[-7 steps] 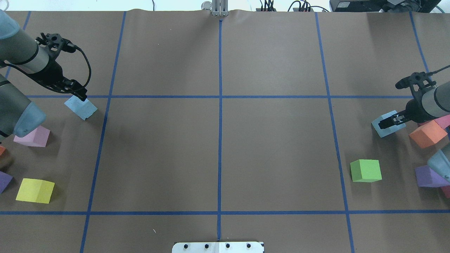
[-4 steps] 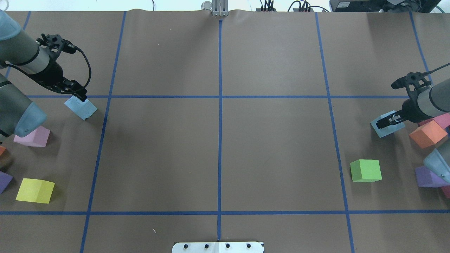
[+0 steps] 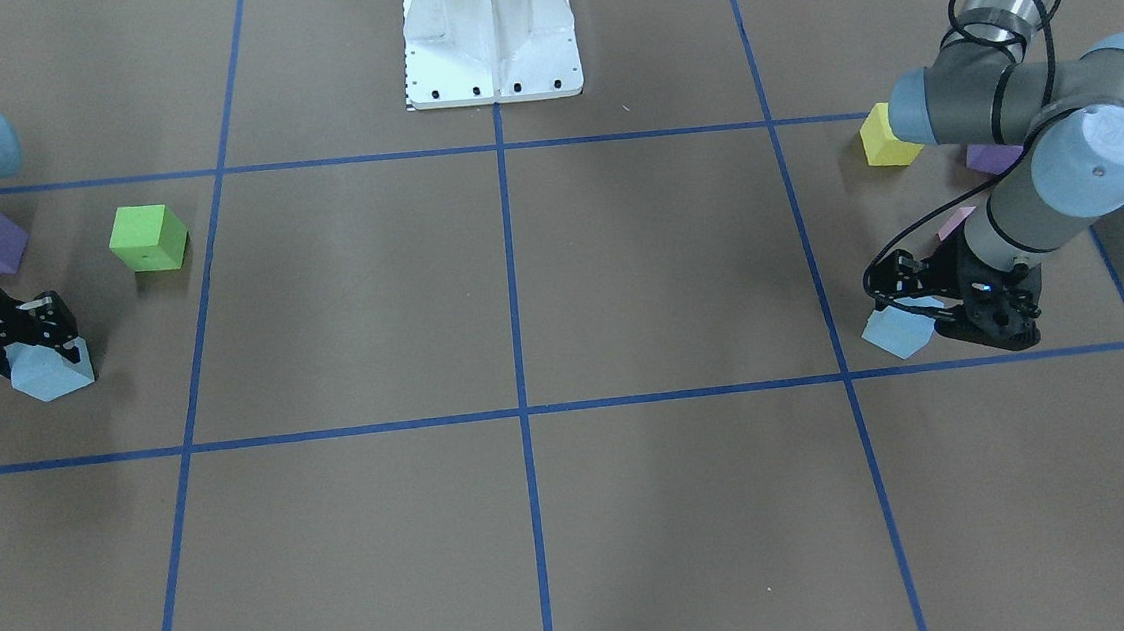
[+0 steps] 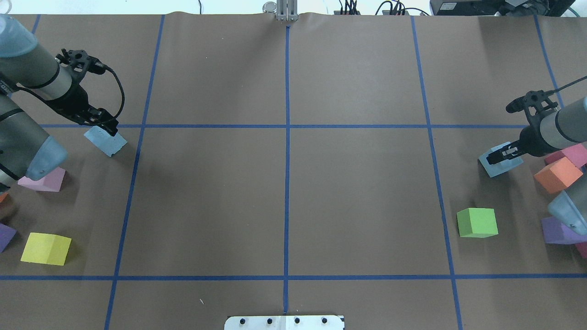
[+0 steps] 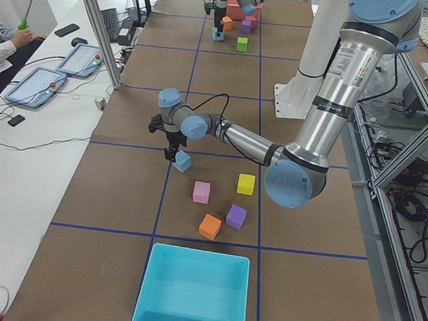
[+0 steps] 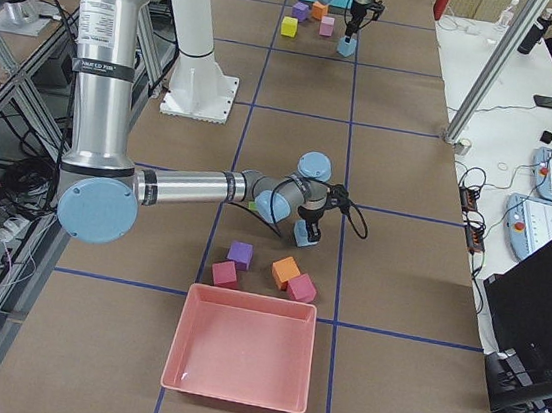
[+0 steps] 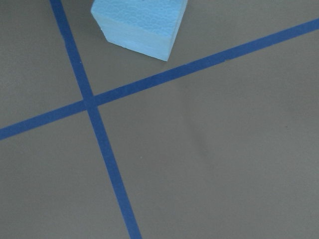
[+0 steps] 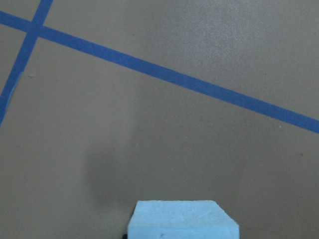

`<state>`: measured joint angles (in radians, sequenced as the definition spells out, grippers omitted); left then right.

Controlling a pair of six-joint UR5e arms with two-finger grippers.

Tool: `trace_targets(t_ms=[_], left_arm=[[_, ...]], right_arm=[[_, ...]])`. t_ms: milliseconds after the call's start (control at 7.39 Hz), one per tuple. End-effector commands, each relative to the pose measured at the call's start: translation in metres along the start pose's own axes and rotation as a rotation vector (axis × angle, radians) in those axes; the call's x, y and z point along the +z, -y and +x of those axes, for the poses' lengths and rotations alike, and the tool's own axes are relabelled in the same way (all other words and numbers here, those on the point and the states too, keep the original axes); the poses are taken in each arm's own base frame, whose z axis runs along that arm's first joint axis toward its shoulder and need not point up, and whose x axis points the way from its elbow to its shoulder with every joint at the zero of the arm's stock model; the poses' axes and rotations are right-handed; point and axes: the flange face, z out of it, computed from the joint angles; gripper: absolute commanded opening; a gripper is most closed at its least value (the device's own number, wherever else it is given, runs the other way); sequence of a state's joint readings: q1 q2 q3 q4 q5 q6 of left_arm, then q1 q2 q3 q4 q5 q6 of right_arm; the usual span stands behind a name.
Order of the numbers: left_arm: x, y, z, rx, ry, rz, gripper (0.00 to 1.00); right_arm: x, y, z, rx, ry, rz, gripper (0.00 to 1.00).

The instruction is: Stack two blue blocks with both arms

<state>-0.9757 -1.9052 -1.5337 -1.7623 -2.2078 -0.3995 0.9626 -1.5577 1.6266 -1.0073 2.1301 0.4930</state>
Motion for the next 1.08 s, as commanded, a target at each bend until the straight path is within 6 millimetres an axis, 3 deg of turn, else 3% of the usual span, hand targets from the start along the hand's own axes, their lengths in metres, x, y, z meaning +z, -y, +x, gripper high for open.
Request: trace_targets(t_ms=[0,271,677,947], left_arm=[[0.008,0.001,0.001,0.011,0.015,0.002,0.99],[0.008,0.003,0.001,0.020,0.013,0.009,0.99],[0.017,0.004,-0.003,0.035,0.011,0.006,0.99],[0.015,0.003,-0.001,0.033,0.010,0.009,0.99]], right_arm=[[-0.014,0.026,-0.018,0.004,0.008,0.012,0.64],[-0.052,0.053,-0.055,0.036,-0.013,-0.019,0.64],[-0.071,0.083,-0.085,0.078,-0.009,-0.013,0.64],[-0.078,0.115,-0.151,0.164,0.028,-0.009,0.64]])
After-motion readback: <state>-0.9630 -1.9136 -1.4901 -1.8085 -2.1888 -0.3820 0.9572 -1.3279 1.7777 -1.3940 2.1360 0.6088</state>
